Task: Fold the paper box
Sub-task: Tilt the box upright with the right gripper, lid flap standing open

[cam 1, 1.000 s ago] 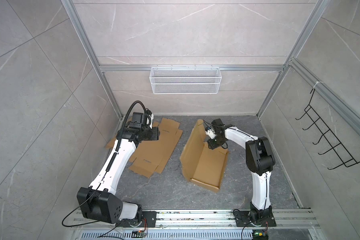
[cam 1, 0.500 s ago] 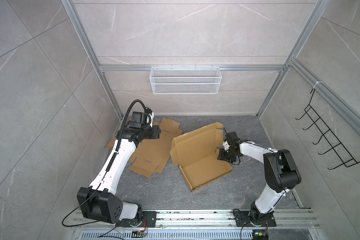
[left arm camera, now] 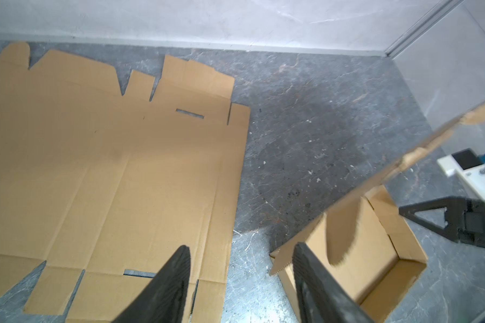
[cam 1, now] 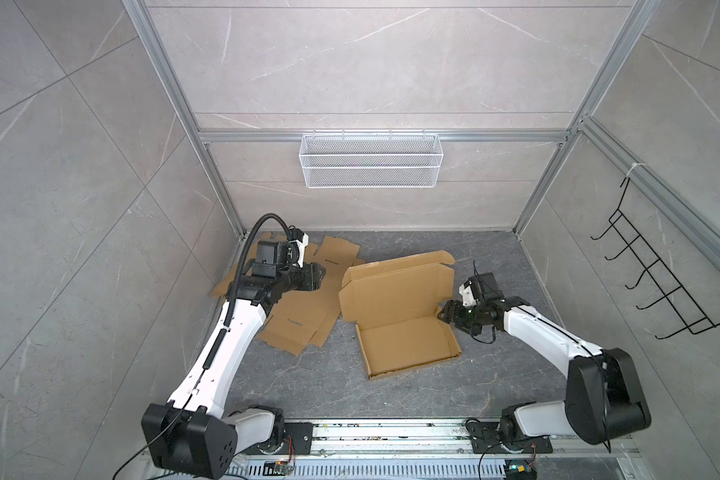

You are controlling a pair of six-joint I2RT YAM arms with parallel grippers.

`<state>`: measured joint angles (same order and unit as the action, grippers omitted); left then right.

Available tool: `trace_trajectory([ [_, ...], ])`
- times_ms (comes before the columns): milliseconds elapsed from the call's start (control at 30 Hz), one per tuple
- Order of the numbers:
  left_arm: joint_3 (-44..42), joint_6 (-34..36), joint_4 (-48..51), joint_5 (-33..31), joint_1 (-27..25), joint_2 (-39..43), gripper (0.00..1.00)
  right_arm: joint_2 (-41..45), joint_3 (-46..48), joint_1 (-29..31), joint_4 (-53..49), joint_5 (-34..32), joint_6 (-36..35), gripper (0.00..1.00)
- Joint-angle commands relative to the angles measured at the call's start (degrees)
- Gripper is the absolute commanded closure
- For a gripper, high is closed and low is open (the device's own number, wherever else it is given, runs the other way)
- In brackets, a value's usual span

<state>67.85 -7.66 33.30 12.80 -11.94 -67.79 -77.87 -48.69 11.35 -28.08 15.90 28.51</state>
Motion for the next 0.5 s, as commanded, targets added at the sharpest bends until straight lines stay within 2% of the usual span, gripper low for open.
trace_trajectory([
  [0, -3.1, 0.7, -3.0, 3.1, 0.2, 6.3, 0.30, 5.3, -2.5, -1.6, -6.6, -4.9, -9.7, 0.32],
  [100, -8.0, -1.3, -4.1, 5.2, 0.2, 10.3, 0.29, 11.1, -2.3, -2.7, -3.2, -6.9, -13.4, 0.33],
  [200, -13.5, -3.8, -7.4, 7.4, 0.2, 13.0, 0.29, 13.4, -3.0, -2.9, 3.5, -4.7, -15.4, 0.27],
  [267, -16.3, -5.6, -9.9, 9.9, 0.0, 13.6, 0.29, 11.0, -6.0, -3.0, 4.3, -1.5, -18.5, 0.22],
  [367, -19.6, -6.7, -12.6, 10.4, -1.6, 14.3, 0.28, 6.1, -12.2, -3.2, 1.5, 4.1, -24.7, 0.22],
  [467, -22.8, -6.0, -16.0, 7.6, -4.4, 15.1, 0.26, 2.7, -16.1, -3.2, -0.2, 4.2, -30.3, 0.22],
])
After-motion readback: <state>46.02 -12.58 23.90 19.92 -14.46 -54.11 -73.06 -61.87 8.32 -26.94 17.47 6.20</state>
